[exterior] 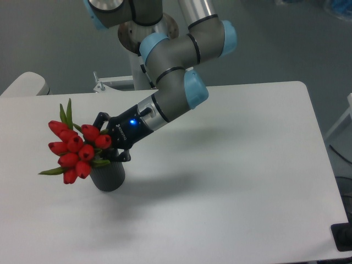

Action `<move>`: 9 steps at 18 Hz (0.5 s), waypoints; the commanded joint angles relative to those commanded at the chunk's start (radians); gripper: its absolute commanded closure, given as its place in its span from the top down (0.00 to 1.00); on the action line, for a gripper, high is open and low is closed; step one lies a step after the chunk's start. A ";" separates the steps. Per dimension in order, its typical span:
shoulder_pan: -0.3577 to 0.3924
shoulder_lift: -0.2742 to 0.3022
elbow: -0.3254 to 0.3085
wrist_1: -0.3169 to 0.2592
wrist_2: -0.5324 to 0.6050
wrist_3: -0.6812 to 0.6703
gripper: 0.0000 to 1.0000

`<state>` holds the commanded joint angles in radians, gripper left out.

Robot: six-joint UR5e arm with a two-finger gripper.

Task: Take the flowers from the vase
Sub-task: 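Close the gripper on the tulip stems, then lift the gripped tulips up out of the grey vase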

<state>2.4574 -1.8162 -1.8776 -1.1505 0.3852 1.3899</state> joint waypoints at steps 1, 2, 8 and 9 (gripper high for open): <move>0.003 0.002 0.000 0.002 -0.011 -0.003 0.21; 0.011 0.003 0.002 0.000 -0.023 -0.005 0.21; 0.040 0.026 0.011 0.000 -0.144 -0.061 0.22; 0.041 0.035 0.011 0.000 -0.156 -0.064 0.22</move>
<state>2.4988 -1.7810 -1.8669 -1.1505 0.2287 1.3254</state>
